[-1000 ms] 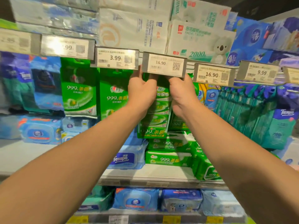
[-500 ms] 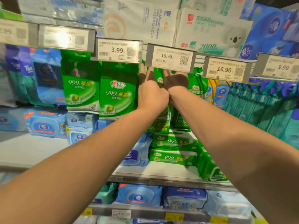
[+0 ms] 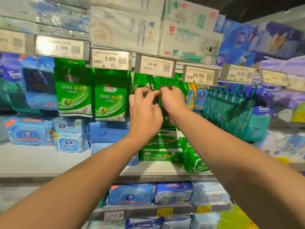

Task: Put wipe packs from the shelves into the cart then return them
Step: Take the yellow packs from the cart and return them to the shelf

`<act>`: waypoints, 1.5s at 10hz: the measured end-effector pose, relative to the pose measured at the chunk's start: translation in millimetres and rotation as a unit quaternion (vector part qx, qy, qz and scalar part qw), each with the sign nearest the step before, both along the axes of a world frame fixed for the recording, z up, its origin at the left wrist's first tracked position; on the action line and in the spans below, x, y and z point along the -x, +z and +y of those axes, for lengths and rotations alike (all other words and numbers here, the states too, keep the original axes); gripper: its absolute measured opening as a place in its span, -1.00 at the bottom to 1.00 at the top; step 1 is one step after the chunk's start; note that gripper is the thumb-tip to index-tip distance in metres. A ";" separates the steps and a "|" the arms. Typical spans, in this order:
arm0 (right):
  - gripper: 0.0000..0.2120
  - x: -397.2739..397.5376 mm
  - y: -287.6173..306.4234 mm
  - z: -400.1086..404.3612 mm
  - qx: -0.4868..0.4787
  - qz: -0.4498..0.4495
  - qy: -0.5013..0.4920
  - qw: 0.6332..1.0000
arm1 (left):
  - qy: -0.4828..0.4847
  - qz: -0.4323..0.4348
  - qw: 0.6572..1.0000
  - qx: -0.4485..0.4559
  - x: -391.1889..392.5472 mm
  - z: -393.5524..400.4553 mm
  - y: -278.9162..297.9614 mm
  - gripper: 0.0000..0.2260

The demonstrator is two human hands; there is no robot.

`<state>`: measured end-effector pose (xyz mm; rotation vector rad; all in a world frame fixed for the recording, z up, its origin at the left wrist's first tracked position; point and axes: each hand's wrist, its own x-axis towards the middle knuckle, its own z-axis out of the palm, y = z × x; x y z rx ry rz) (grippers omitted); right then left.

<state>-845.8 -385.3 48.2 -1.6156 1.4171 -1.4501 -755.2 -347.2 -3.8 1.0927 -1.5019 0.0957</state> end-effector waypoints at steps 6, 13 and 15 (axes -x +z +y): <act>-0.64 289.0 -90.5 234.5 -0.117 0.013 -0.359 0.926 | -0.368 -0.112 0.839 -0.384 265.3 100.1 -46.1 -0.51; -0.83 670.0 -349.2 618.1 -0.430 -0.156 -0.539 0.708 | -0.471 -0.533 0.549 -0.439 686.8 394.3 -341.6 -0.68; -0.82 679.0 -470.3 658.9 -0.519 -0.245 -0.492 0.655 | -0.434 -0.585 0.449 -0.518 689.0 419.6 -453.5 -0.59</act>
